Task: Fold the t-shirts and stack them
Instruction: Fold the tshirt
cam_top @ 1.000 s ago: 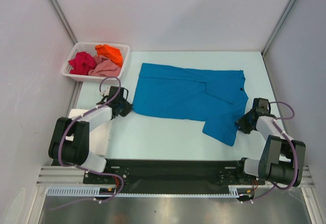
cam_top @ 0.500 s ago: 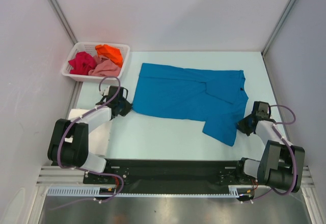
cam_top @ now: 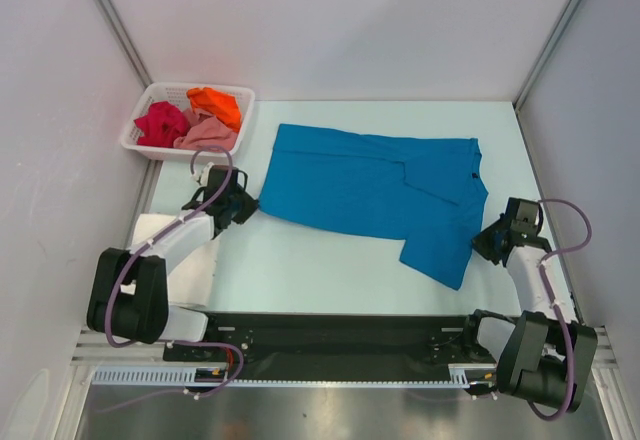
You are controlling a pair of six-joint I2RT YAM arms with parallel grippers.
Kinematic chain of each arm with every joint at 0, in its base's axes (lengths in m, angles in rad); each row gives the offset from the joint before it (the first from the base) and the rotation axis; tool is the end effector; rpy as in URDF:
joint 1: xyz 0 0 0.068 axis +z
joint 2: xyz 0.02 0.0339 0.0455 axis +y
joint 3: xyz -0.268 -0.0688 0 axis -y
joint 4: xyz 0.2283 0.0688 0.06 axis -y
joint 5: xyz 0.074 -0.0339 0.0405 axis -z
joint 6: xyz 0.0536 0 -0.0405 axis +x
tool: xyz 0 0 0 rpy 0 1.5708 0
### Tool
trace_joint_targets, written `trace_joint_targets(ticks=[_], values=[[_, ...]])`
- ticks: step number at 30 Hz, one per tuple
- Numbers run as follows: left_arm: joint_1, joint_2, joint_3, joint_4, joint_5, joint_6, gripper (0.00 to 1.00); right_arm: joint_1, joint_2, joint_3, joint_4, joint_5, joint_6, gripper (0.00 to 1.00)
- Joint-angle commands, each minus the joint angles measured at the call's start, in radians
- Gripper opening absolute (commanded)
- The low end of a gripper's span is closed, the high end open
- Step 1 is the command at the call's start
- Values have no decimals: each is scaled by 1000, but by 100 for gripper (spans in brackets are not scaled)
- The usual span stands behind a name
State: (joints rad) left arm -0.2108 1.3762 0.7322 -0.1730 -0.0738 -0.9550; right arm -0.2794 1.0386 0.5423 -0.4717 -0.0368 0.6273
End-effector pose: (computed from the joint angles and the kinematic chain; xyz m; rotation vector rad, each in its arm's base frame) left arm 0.2688 -0.0535 0.1944 -0.9185 2.2555 -0.4555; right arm 0.1790 -0.0493 0.1834 1.1029 2.2970 0.1833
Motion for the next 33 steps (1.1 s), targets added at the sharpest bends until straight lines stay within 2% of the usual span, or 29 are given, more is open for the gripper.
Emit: trace_joint_targets(ticks=[1, 9, 13, 33], values=[[8, -38, 9, 32, 5, 41, 0, -6, 21, 73, 8, -21, -69, 0], [7, -22, 117, 29, -58, 55, 0, -7, 156, 226, 91, -66, -136, 0], [8, 56, 186, 30, -57, 52, 0, -7, 270, 301, 134, -146, -127, 0], [10, 357, 469, 58, -55, 55, 1, -12, 673, 726, 160, -215, -144, 0]])
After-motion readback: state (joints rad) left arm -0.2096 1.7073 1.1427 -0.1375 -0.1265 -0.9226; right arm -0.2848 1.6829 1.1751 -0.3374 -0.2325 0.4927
